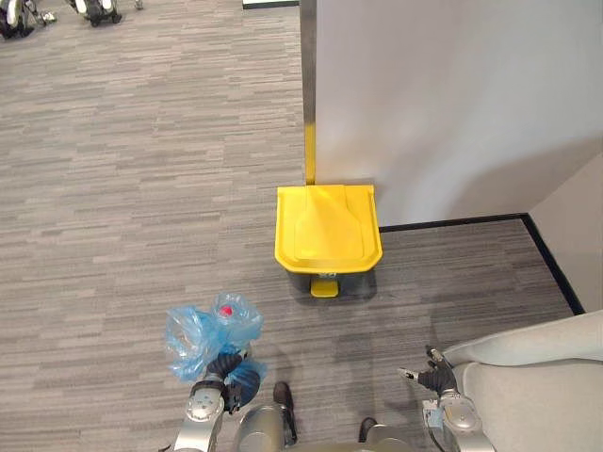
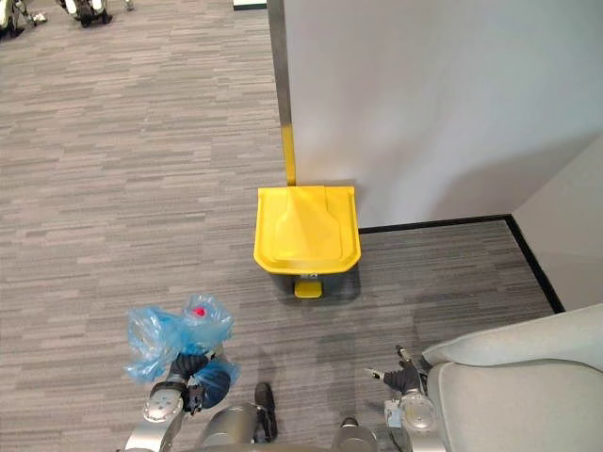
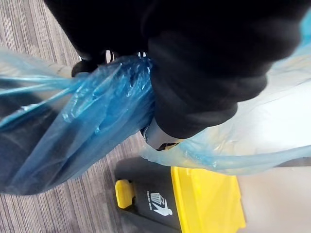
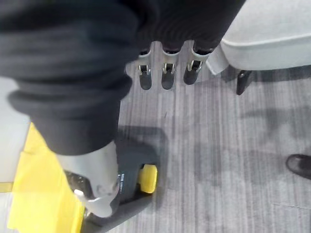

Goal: Gather rubbish on tea table into small bin, then transfer packed bag to large trash can.

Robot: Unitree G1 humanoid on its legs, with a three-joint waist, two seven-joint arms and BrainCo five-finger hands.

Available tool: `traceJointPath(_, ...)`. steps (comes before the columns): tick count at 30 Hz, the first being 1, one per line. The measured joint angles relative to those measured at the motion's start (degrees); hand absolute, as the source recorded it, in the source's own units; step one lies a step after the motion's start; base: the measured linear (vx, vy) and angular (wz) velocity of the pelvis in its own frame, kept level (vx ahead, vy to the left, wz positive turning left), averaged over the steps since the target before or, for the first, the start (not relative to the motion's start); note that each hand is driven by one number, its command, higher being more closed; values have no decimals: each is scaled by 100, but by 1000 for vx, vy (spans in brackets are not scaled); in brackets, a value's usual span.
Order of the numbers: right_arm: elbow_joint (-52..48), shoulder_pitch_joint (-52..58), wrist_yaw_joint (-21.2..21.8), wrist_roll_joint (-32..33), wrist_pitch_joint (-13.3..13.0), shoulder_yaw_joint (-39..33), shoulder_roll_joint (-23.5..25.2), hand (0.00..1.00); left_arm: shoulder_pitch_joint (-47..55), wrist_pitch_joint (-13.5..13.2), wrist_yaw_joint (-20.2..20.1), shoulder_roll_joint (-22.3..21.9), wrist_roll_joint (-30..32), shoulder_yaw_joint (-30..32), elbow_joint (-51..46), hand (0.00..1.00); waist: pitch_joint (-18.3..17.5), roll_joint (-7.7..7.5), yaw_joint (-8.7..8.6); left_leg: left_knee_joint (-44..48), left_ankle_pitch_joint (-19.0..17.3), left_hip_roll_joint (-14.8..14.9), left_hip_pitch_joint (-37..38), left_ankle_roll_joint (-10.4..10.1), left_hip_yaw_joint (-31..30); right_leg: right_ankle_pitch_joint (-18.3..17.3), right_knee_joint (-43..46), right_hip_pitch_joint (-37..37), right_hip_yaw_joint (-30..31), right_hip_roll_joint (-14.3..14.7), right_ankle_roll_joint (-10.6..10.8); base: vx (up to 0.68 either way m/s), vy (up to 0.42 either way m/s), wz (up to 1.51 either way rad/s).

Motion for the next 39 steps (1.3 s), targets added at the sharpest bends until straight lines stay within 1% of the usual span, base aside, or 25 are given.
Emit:
traceJointPath(2, 5, 49, 34, -10, 3, 111, 15, 0, 94, 4, 6, 99, 0, -35, -6, 100, -8, -26, -26, -78, -94, -124, 404, 117, 11, 76, 1442, -510, 100, -233, 106, 306, 148, 8)
traceJointPath(3, 8, 72, 40, -23, 4, 120, 20, 0, 93, 3, 11, 182, 0, -121, -9, 100, -23, -44, -90, -89, -165, -136, 543, 175, -42, -119, 1863, -709, 74, -211, 17, 359, 88, 29)
traceJointPath(4, 8, 53, 39, -23, 4, 137, 16, 0, 83, 3, 13, 214, 0, -125, -10, 100, -22, -41, -126, -107, -187, -135, 594, 185, -93, -188, 1924, -799, 51, -187, -54, 305, 32, 36)
traceJointPath(5, 9, 12, 41, -28, 4, 181, 6, 0, 69, 2, 15, 258, 0, -128, -11, 100, -21, -37, -172, -178, -185, -119, 678, 184, -156, -330, 1897, -970, -25, -66, -170, 239, -24, 34)
traceJointPath(6, 20, -8, 46, -33, 3, 204, 6, 0, 48, 2, 17, 259, -1, -126, -12, 100, -7, -2, -242, -225, -185, -18, 742, 183, -240, -418, 1647, -1181, -95, 175, -314, 292, -81, 39)
traceJointPath(7, 20, -38, 47, -34, 1, 203, 0, 0, 24, 3, 16, 279, -1, -126, -11, 100, 23, 48, -289, -252, -185, 89, 825, 182, -328, -420, 1196, -1317, -131, 450, -362, 289, -112, 34)
traceJointPath(8, 22, -28, 46, -34, -1, 202, -7, 0, 9, 2, 16, 310, -1, -126, -11, 100, 26, 52, -302, -258, -189, 125, 877, 173, -375, -371, 835, -1344, -155, 560, -428, 294, -150, 39)
traceJointPath(9, 21, 23, 44, -31, -2, 205, -9, 0, -23, -4, 15, 328, -1, -128, -10, 100, -18, -37, -294, -258, -222, 101, 986, 5, -434, 165, -199, -1271, -182, 709, -566, 326, -157, 48)
traceJointPath(10, 71, 133, 43, -28, -6, 199, -72, 0, -55, -2, 9, 265, 0, -141, 71, 100, -37, -69, -305, -250, -408, 36, 1118, -277, -596, 938, -602, -1173, -204, 717, -900, 385, -152, 36)
traceJointPath(12, 183, 67, 36, -12, 6, 190, -167, 0, -74, -21, -4, 177, 2, -150, 104, 100, -83, 99, -289, -286, -435, 234, 1131, -332, -652, 953, -648, -1117, -256, 894, -959, 294, -108, 7)
traceJointPath(14, 177, 35, 37, 8, -3, 155, -177, 0, -146, -22, -6, 173, 8, -153, 111, 100, -84, 167, -336, -303, -393, 353, 1100, -397, -753, 910, -970, -941, -411, 1013, -1019, 216, -135, 21)
traceJointPath(15, 178, 100, 39, 10, -2, 100, -179, 0, -223, -22, -9, 149, 9, -159, 111, 100, -82, 162, -343, -238, -323, 388, 1079, -513, -832, 881, -1062, -819, -520, 1017, -1048, 163, -115, 50)
traceJointPath(17, 179, 214, 37, 13, 2, 64, -184, 0, -274, -23, -12, 93, 8, -159, 109, 100, -67, 136, -311, 207, -299, 438, 994, -633, -849, 827, -1214, -519, -634, 990, -1031, 129, -74, 44)
traceJointPath(18, 176, 259, 39, 27, 0, 66, -182, 0, -267, -24, -15, 66, 8, -162, 103, 100, -69, 118, -294, 658, -272, 461, 871, -678, -837, 829, -1373, -304, -675, 968, -1031, 87, -30, 22)
traceJointPath(19, 177, 259, 39, 35, -1, 64, -182, 0, -253, -24, -15, 63, 8, -169, 104, 100, -67, 112, -289, 837, -266, 502, 814, -687, -829, 832, -1446, -223, -675, 952, -1034, 68, 6, 17)
traceJointPath(20, 176, 247, 36, 74, -2, 40, -183, 0, -197, -25, -18, 62, 7, -202, 103, 100, -78, 90, -281, 1140, -360, 561, 681, -629, -733, 849, -1612, -88, -683, 927, -1035, 39, 28, 6)
traceJointPath(21, 175, 240, 35, 79, -4, 25, -181, 0, -176, -25, -20, 59, 7, -205, 104, 100, -88, 75, -282, 1096, -400, 586, 637, -562, -665, 853, -1642, -84, -681, 924, -1029, 38, 49, 6)
traceJointPath(22, 173, 224, 27, 82, -5, 2, -179, 0, -176, -24, -21, 59, 8, -204, 104, 100, -106, 107, -283, 925, -415, 634, 568, -532, -569, 868, -1675, -83, -680, 923, -1007, 32, 71, 4)
traceJointPath(23, 179, 211, 26, 83, -4, -81, -146, 0, -187, -24, -20, 62, 7, -201, 104, 100, -110, 124, -283, 454, -364, 636, 536, -509, -535, 908, -1705, -85, -680, 908, -948, 44, 108, -1)
traceJointPath(24, 179, 211, 25, 83, -5, -107, -149, 0, -189, -24, -20, 57, 8, -205, 105, 100, -162, 244, -285, -104, -11, 640, 528, -514, -542, 948, -1737, -89, -669, 956, -887, 37, 117, -12)
traceJointPath(26, 204, 236, 29, 83, -7, -125, -96, 0, -186, -19, -15, 91, 8, -203, 122, 100, -222, 194, -268, -411, -28, 595, 662, -529, -513, 1097, -1943, -96, -549, 981, -785, 60, 148, -22)
traceJointPath(28, 232, 259, 26, 82, -6, -199, -40, 0, -188, -11, -16, 116, 9, -207, 146, 100, -257, 101, -282, -578, 25, 464, 683, -448, -463, 1285, -2211, -78, -495, 946, -727, 31, 122, -13)
traceJointPath(31, 287, 310, 28, 79, -2, -206, -31, 0, -167, -6, -15, 156, 11, -203, 222, 100, -266, 119, -288, -699, 65, 314, 818, -391, -415, 1403, -2454, 96, -443, 861, -630, 9, 102, -6)
traceJointPath(34, 406, 286, 45, 78, 4, -204, 2, 0, -132, -6, -12, 273, 11, -199, 225, 100, -284, 142, -277, -727, 75, 259, 873, -378, -388, 1520, -2663, 216, -400, 868, -639, -10, 43, -7)
traceJointPath(39, 470, 264, 50, 77, 6, -208, -4, 0, -138, -9, -13, 279, 13, -203, 385, 100, -296, 156, -282, -929, 217, 245, 900, -378, -462, 1654, -2848, 256, -447, 907, -696, -43, -23, 3)
